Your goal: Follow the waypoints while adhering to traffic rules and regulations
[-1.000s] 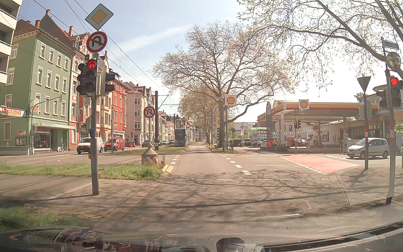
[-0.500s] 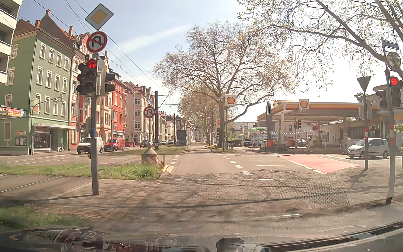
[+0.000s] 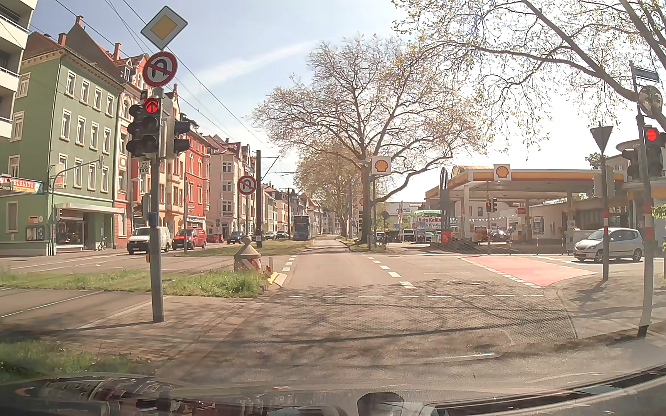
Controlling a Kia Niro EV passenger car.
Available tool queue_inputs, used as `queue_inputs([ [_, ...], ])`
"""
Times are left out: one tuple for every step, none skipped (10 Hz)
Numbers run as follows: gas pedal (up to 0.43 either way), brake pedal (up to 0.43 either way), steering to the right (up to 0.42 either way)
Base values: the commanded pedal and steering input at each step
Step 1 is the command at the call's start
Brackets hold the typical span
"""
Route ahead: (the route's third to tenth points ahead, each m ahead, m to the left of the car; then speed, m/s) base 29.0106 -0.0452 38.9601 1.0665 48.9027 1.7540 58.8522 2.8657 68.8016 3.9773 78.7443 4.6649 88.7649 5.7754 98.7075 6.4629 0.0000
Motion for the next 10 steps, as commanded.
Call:
queue_inputs([
  [0.0,0.226,-0.003],
  [0.0,0.226,-0.002],
  [0.0,0.22,-0.002],
  [0.0,0.226,-0.003],
  [0.0,0.22,-0.003],
  [0.0,0.226,-0.003],
  [0.0,0.22,-0.002],
  [0.0,0.22,-0.003],
  [0.0,0.22,-0.003],
  [0.0,0.22,-0.003],
])
